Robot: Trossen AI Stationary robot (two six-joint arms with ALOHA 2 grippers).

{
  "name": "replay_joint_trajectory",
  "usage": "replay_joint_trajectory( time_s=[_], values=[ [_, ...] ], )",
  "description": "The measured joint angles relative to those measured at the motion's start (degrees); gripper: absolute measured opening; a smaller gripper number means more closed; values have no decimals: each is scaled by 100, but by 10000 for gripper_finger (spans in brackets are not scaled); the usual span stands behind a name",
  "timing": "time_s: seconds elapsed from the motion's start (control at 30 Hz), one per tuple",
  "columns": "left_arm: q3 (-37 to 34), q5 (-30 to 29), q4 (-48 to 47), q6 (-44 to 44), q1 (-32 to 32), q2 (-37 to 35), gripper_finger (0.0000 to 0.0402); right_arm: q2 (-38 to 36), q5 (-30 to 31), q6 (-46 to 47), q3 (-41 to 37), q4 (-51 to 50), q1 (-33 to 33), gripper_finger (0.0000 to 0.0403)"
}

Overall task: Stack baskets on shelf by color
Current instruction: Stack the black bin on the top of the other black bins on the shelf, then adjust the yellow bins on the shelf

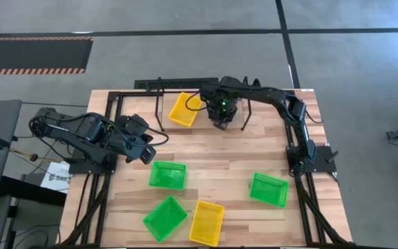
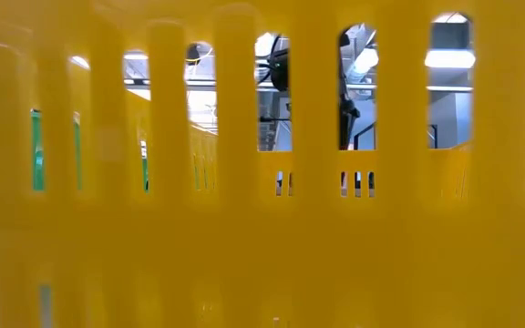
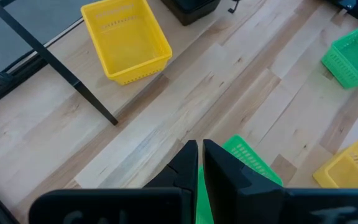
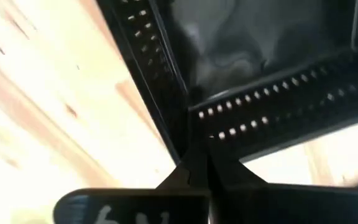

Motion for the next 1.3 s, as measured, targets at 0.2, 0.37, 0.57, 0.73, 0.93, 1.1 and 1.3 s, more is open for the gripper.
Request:
replay_joint_trajectory(
  time_s=[0.2,0.37,0.57,0.73,0.93,1.1,1.3],
  values=[
    [0,9,0,55,0,0,11,0,131,28,0,-260,77,0],
    [0,51,0,57,0,2,11,0,314,31,0,-313,109,0],
    [0,190,-4,59,0,2,11,-79,604,39,-2,-437,129,0],
    [2,190,-7,194,2,2,11,-439,773,207,-2,-397,213,0],
    [3,157,-141,260,0,2,11,-1480,846,1033,0,-424,632,0],
    [-288,237,-176,445,0,2,11,-2386,842,1972,2,-323,1311,2],
    [-1007,413,456,1511,1,4,11,-3041,846,2873,4,121,2132,2]
  ],
)
